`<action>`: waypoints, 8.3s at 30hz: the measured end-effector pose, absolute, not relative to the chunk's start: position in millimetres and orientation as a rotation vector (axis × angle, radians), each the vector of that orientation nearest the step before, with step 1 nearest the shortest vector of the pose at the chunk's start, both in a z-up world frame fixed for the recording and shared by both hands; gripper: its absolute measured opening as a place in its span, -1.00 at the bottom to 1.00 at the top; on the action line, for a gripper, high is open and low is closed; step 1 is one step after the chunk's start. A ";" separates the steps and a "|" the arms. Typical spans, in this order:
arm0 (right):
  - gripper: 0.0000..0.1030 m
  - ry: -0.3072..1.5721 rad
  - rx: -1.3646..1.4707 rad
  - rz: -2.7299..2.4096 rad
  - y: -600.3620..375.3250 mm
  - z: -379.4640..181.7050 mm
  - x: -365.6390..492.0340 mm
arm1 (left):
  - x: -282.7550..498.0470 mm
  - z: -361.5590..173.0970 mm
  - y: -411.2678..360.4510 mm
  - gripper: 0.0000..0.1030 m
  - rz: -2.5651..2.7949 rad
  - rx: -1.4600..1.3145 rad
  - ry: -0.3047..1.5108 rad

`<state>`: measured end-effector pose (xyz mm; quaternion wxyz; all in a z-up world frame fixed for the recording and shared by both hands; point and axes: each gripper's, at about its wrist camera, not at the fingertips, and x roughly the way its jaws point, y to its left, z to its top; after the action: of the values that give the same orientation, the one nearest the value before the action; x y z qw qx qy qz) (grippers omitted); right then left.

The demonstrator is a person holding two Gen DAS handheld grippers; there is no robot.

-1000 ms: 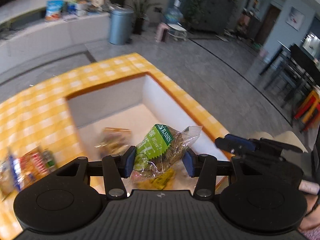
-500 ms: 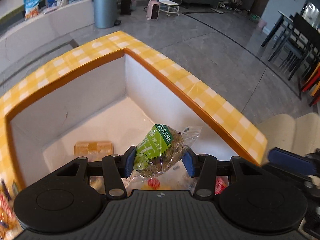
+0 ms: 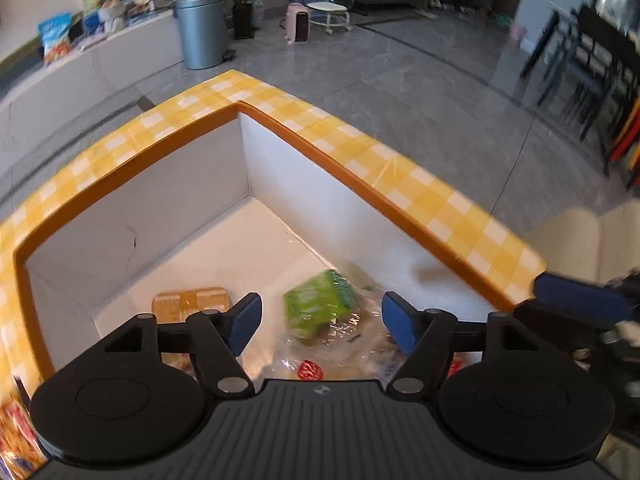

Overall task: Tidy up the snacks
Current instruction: 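Carry the raisin bag over the box and open the left gripper, then move both grippers back from the box to the remaining snacks, then grasp the Mimi chips bag with the right gripper and lift it, then grasp the white bread packet with the left gripper while the right holds the Mimi bag, then carry both packets over the box and open the right gripper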

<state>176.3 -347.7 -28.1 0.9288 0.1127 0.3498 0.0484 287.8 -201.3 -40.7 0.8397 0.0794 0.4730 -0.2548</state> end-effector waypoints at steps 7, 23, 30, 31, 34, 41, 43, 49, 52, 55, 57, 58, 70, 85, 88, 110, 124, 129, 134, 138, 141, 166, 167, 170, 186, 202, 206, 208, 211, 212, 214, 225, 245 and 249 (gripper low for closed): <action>-0.51 0.712 0.228 0.104 -345.5 -27.3 177.2 | 275.2 0.2 -171.0 0.57 -0.510 0.105 0.917; -0.25 0.590 0.194 0.157 -317.5 -13.7 167.3 | 183.5 82.4 -54.6 0.57 -0.353 0.086 0.695; -0.23 0.535 0.153 0.181 -295.0 3.1 157.8 | 154.9 75.1 0.7 0.57 -0.193 0.045 0.649; -0.23 0.530 0.153 0.190 -290.6 8.1 156.1 | 152.4 72.6 9.7 0.57 -0.176 0.031 0.651; -0.19 0.495 0.119 0.240 -266.5 25.4 146.4 | 152.6 63.3 30.6 0.57 -0.136 -0.011 0.670; 0.04 0.478 0.033 0.346 -195.0 43.9 127.5 | 141.6 44.0 76.7 0.57 -0.030 -0.074 0.663; 0.06 0.488 0.018 0.356 -177.7 43.9 127.6 | 140.8 37.0 88.5 0.57 -0.021 -0.103 0.669; 0.74 0.520 0.063 0.401 -139.5 40.9 131.7 | 134.8 19.0 113.8 0.57 -0.010 -0.136 0.671; 0.84 0.541 0.107 0.449 -117.3 37.0 135.6 | 133.5 10.2 122.8 0.57 0.008 -0.143 0.676; 0.94 0.544 0.122 0.450 -91.5 31.5 140.3 | 133.8 1.3 130.9 0.57 0.036 -0.144 0.681; 0.94 0.580 0.121 0.450 -75.3 24.4 148.6 | 134.6 -4.4 134.1 0.57 0.065 -0.122 0.681; 0.94 0.607 0.125 0.445 -67.4 19.9 154.1 | 134.6 -7.5 137.1 0.57 0.077 -0.120 0.684; 0.94 0.805 0.185 0.237 -5.8 -59.1 236.0 | 136.7 -20.2 167.4 0.56 0.110 -0.220 0.753; 0.94 0.899 0.116 0.216 8.6 -113.2 275.2 | 147.7 -27.9 165.8 0.56 0.140 -0.209 0.817; 0.94 0.910 0.106 0.228 13.5 -120.5 278.2 | 148.9 -28.1 168.1 0.56 0.143 -0.215 0.816; -0.11 0.812 0.016 0.338 -23.0 -77.7 221.7 | 146.6 -26.9 163.3 0.56 0.139 -0.192 0.810; -0.10 0.972 -0.163 0.424 -10.8 -98.9 210.8 | 145.0 -26.6 147.3 0.56 0.098 -0.162 0.810; -0.10 0.933 -0.163 0.437 -6.5 -94.7 203.3 | 144.2 -27.6 150.3 0.56 0.100 -0.176 0.809; -0.11 0.879 -0.131 0.434 -10.8 -81.8 194.5 | 142.0 -26.2 151.9 0.56 0.056 -0.198 0.770; -0.11 0.853 -0.102 0.449 -18.7 -74.8 185.8 | 139.1 -24.0 149.5 0.56 0.035 -0.198 0.705; -0.11 0.843 -0.082 0.458 -25.5 -74.1 180.8 | 137.4 -24.7 142.9 0.57 0.004 -0.137 0.653; -0.10 0.831 0.069 0.529 -60.8 -100.0 171.7 | 149.0 -75.9 87.6 0.59 -0.082 0.308 0.577; -0.10 0.833 0.072 0.528 -61.0 -101.1 173.3 | 149.3 -79.3 83.1 0.59 -0.082 0.349 0.575; -0.11 0.841 0.080 0.526 -62.9 -105.0 177.0 | 153.0 -88.4 71.9 0.59 -0.107 0.419 0.585; -0.17 0.878 0.101 0.511 -67.0 -117.9 186.1 | 208.6 -123.9 49.8 0.60 -0.018 0.623 0.620; -0.18 0.886 0.114 0.507 -69.5 -123.1 188.8 | 232.8 -118.9 61.6 0.05 0.024 0.501 0.621; -0.18 0.886 0.118 0.509 -70.3 -123.1 187.2 | 217.6 -108.8 68.7 -0.08 -0.003 0.466 0.596; -0.19 0.886 0.118 0.511 -69.7 -122.8 187.0 | 209.5 -102.5 72.5 -0.08 -0.005 0.439 0.589; -0.20 0.882 0.115 0.517 -68.0 -121.1 185.5 | 196.4 -93.2 76.6 -0.08 -0.003 0.418 0.576; -0.20 0.879 0.114 0.520 -67.4 -120.3 184.7 | 191.2 -89.7 77.9 -0.08 -0.001 0.410 0.570; -0.20 0.874 0.113 0.525 -66.4 -118.5 183.0 | 183.3 -81.9 81.3 -0.08 0.007 0.387 0.562; -0.22 0.843 0.143 0.519 -68.7 -104.4 172.6 | 152.6 -34.4 93.5 -0.08 -0.066 0.148 0.563; -0.22 0.636 0.360 0.454 -153.2 -28.3 153.0 | 131.7 14.5 68.9 -0.08 -0.177 -0.003 0.533; -0.22 0.588 0.428 0.398 -190.7 -13.5 155.3 | 131.0 20.4 58.4 -0.08 -0.220 0.006 0.486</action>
<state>155.3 -190.7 -13.5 0.9153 0.2081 0.2856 0.1934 131.0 58.4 20.4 0.9646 0.0029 0.2402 -0.1087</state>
